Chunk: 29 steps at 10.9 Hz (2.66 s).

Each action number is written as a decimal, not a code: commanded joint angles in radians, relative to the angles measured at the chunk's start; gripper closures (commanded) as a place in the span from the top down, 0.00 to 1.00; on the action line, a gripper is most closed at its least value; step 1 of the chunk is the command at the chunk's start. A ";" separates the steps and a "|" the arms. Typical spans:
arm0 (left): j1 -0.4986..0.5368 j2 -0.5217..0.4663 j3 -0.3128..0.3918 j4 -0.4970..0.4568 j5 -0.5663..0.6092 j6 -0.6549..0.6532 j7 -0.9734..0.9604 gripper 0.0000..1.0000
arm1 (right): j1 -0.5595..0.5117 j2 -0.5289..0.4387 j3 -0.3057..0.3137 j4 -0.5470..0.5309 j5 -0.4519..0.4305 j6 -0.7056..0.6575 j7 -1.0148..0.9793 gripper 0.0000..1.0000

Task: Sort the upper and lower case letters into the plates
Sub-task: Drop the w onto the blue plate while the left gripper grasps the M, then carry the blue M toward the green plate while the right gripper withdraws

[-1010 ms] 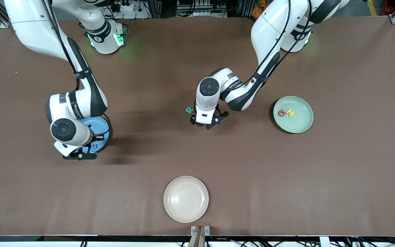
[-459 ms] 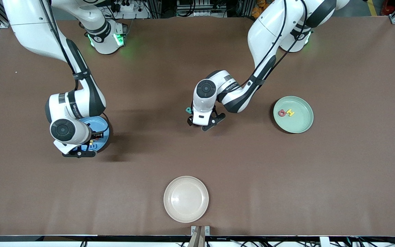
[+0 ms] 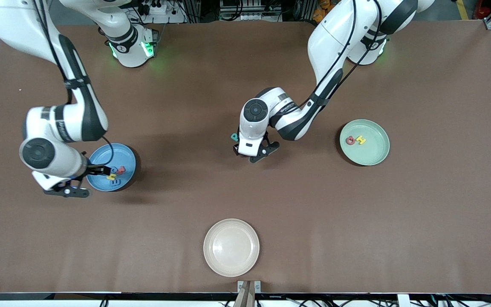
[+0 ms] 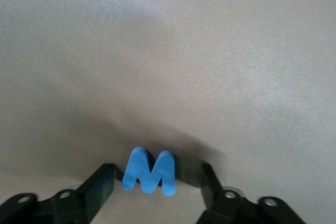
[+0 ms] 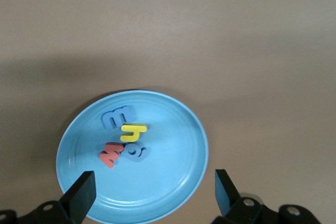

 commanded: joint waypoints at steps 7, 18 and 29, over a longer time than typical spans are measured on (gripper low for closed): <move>-0.005 0.019 0.009 0.015 0.026 -0.011 0.009 0.41 | -0.114 -0.350 0.120 -0.196 0.098 -0.008 -0.108 1.00; 0.040 -0.085 0.011 0.014 -0.015 -0.217 0.116 0.28 | -0.126 -0.396 0.114 0.224 0.204 -0.346 -0.280 1.00; 0.495 -0.557 0.018 -0.463 -0.068 -0.400 1.133 0.28 | -0.125 -0.384 0.079 0.328 0.217 -0.492 -0.357 1.00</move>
